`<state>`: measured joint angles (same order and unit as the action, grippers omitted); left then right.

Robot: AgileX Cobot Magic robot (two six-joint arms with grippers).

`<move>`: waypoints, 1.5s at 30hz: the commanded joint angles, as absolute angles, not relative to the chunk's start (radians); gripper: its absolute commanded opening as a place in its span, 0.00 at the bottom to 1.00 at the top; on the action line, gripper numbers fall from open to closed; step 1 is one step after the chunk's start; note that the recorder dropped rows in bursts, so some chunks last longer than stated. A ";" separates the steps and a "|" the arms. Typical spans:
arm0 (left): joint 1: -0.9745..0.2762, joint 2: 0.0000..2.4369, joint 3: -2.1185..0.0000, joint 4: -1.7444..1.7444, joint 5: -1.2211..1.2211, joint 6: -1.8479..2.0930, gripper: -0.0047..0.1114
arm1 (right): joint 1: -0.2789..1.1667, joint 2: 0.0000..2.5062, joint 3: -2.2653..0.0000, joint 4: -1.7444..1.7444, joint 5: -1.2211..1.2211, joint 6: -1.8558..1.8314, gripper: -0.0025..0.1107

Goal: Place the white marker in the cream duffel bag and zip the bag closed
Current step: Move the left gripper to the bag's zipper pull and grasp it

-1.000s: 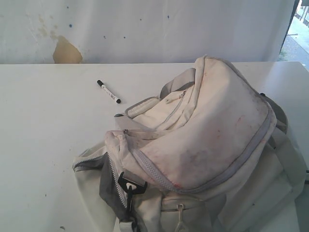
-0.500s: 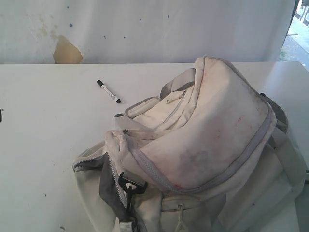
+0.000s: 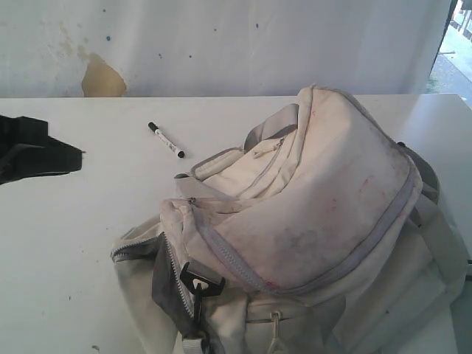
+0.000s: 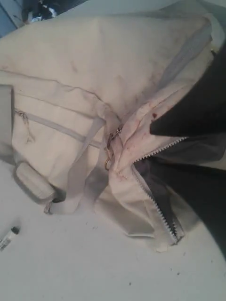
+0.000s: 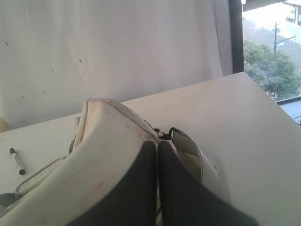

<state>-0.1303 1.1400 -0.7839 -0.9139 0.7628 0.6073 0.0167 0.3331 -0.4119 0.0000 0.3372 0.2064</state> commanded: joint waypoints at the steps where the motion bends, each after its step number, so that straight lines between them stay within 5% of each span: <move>1: -0.196 1.268 -0.824 -0.943 0.745 0.598 0.43 | 0.019 0.339 -0.417 0.000 0.344 0.198 0.02; 7: -0.225 1.436 -0.829 -1.127 0.724 0.598 0.63 | 0.019 0.339 -0.417 0.000 0.344 0.198 0.02; 23: -0.246 1.710 -0.829 -1.549 0.890 0.849 0.64 | 0.019 0.339 -0.417 0.000 0.344 0.198 0.02; 26: -0.256 1.738 -0.829 -1.573 0.883 0.882 0.54 | 0.019 0.343 -0.417 0.010 0.343 0.198 0.02; 32: -0.235 1.752 -0.829 -1.538 0.856 0.918 0.04 | 0.019 0.420 -0.418 0.049 0.416 0.198 0.02; 45: -0.222 1.752 -0.957 -1.557 1.047 1.170 0.04 | 0.019 0.806 -0.575 0.651 0.613 -0.394 0.02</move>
